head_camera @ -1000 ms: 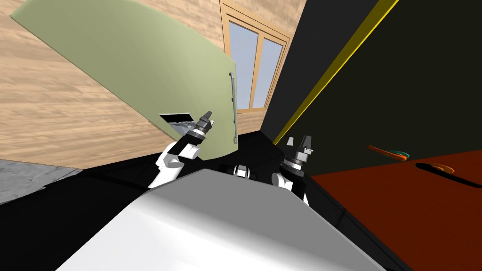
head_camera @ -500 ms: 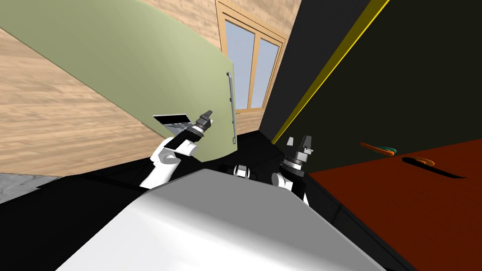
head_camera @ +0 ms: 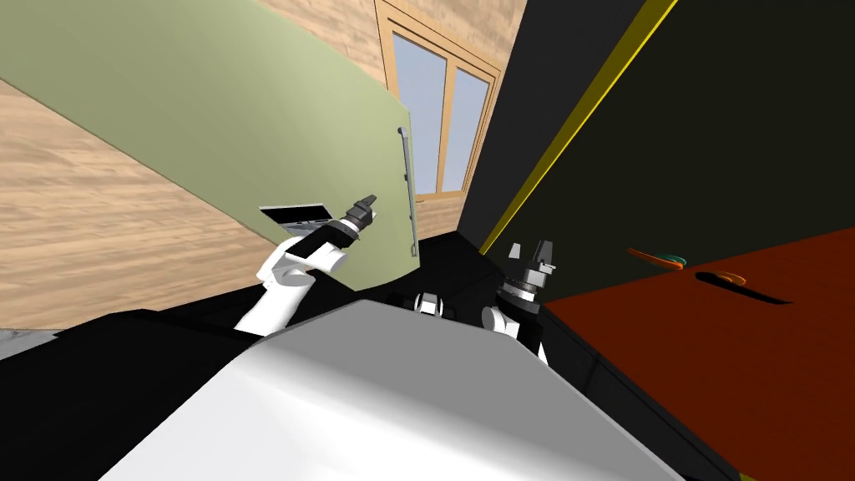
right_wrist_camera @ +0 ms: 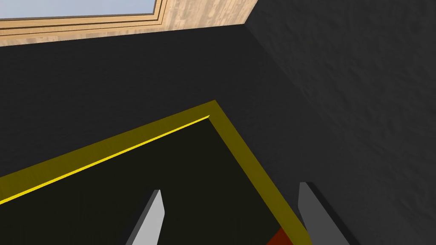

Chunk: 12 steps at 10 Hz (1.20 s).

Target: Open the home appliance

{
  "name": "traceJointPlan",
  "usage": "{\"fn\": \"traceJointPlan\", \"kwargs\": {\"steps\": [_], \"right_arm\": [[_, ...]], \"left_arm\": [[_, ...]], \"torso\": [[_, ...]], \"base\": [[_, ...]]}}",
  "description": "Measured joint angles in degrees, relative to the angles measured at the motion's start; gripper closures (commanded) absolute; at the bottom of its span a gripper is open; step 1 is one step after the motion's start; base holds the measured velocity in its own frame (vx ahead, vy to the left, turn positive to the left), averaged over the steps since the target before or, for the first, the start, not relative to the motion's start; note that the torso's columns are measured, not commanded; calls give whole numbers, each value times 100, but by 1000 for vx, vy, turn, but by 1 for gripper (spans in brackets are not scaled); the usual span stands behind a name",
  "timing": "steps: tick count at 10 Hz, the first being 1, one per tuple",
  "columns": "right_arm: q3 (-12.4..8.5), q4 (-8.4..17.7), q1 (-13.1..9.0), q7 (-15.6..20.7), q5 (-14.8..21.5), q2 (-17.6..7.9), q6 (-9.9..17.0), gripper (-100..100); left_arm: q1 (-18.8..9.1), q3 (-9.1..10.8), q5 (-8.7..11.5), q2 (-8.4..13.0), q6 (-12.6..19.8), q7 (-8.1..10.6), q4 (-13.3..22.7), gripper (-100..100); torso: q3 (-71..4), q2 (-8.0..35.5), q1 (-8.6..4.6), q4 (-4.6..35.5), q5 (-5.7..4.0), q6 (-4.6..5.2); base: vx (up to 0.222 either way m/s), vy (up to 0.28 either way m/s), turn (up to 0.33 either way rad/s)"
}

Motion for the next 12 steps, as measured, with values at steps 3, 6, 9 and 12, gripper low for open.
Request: {"fn": "traceJointPlan", "kwargs": {"steps": [3,6,9,12], "right_arm": [[0,0,0,0,0,0,0,0],[0,0,0,0,0,0,0,0],[0,0,1,0,0,0,0,0],[0,0,0,0,0,0,0,0]], "left_arm": [[-128,88,133,266,448,82,19,-100],[-296,211,315,603,932,211,5,-100],[-399,297,455,848,1395,325,11,-100],[-586,370,619,1148,1883,482,18,-100]], "torso": [[4,6,-4,1,0,-3],[3,4,-3,1,-1,0],[3,5,-3,1,0,-3],[3,4,-8,1,-2,0]], "base": [[32,22,-105],[36,24,-80],[45,34,-119],[46,24,-96]]}}
